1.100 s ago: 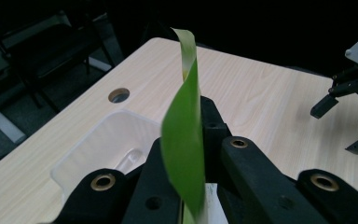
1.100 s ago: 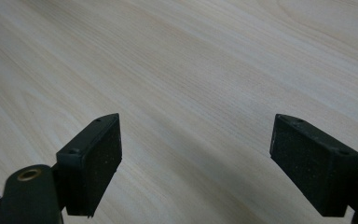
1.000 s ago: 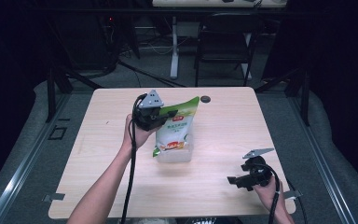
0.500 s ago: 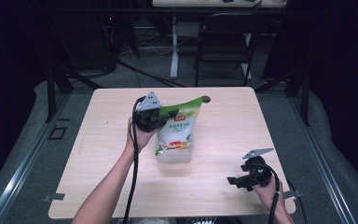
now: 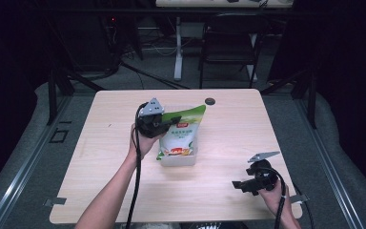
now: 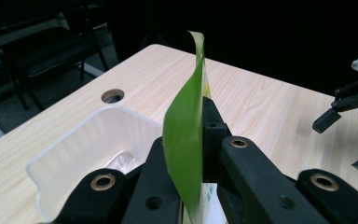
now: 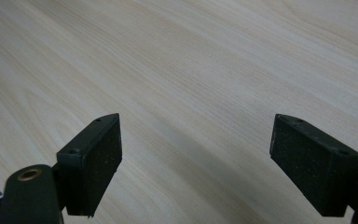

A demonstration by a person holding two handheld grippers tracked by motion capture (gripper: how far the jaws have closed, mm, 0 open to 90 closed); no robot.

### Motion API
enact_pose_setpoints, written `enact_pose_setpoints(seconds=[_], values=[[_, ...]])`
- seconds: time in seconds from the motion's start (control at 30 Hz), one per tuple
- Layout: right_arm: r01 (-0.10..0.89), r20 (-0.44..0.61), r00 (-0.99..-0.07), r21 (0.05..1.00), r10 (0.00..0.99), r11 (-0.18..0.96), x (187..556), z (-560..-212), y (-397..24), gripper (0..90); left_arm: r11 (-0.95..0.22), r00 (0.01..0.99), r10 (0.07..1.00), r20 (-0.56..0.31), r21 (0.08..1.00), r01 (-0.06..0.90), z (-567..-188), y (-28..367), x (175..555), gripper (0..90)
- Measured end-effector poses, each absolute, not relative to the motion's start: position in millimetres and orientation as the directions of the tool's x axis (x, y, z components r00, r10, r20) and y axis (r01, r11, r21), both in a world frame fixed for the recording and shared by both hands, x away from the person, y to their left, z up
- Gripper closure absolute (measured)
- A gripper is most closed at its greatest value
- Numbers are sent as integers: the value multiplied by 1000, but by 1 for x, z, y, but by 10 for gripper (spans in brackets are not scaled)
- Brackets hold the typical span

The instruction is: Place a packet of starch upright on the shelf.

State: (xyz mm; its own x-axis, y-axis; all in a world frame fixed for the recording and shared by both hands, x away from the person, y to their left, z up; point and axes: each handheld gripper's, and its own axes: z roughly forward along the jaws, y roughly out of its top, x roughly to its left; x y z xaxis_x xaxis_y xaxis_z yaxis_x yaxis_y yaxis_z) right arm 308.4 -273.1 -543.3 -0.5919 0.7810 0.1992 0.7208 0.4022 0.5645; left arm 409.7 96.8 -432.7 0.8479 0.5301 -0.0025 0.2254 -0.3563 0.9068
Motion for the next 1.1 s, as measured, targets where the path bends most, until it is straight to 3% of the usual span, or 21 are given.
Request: enact_pose_setpoints(seconds=[0.6,1.1], values=[[723,197,-591,559,782,406,309,-543,-273,164,-311,816,574,-68,903,295,-452,110,415,898],[722,189,-589,560,785,406,308,-543,-273,164,-257,737,659,-152,876,409,-463,131,425,897]])
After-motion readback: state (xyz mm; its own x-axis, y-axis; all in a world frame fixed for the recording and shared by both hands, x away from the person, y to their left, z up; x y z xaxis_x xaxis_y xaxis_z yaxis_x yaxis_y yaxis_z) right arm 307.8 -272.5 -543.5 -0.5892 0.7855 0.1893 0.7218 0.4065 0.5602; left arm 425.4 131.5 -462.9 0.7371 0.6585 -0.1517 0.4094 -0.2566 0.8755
